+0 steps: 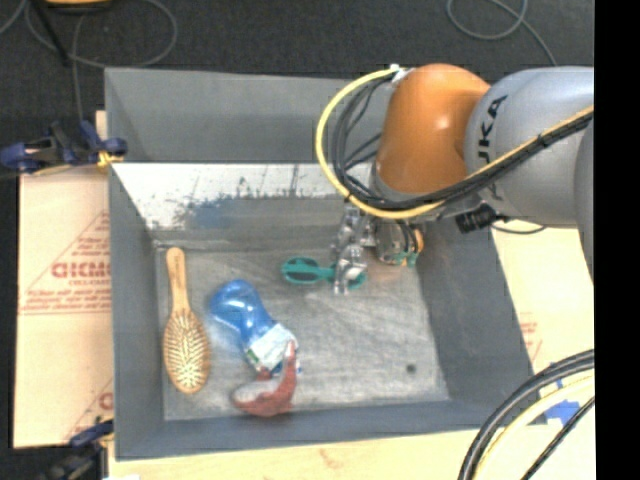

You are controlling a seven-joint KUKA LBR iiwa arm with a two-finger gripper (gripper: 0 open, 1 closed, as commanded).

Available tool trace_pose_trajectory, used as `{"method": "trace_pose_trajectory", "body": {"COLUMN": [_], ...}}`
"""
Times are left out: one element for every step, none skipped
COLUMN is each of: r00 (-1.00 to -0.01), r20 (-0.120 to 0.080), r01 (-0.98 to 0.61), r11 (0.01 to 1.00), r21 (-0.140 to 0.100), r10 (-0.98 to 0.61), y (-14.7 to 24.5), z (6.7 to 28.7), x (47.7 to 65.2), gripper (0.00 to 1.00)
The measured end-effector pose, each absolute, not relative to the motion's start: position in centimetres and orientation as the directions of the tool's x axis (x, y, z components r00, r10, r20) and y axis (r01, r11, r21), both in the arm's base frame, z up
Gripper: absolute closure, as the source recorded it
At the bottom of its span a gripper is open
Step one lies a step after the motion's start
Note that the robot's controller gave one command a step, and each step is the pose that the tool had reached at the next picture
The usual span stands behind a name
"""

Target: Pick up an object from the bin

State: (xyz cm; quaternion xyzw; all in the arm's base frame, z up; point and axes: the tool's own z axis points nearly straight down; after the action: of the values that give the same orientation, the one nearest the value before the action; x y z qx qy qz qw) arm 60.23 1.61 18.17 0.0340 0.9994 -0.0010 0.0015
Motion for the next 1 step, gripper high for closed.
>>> {"method": "trace_pose_trajectory", "body": {"r00": [-0.999], "r20": [-0.004], "r01": [0.045], "r11": [0.999], "r21": [-0.002], "r10": [0.045], "y": [1.61], "z": [17.61], "x": [60.6], "gripper": [1.0]}}
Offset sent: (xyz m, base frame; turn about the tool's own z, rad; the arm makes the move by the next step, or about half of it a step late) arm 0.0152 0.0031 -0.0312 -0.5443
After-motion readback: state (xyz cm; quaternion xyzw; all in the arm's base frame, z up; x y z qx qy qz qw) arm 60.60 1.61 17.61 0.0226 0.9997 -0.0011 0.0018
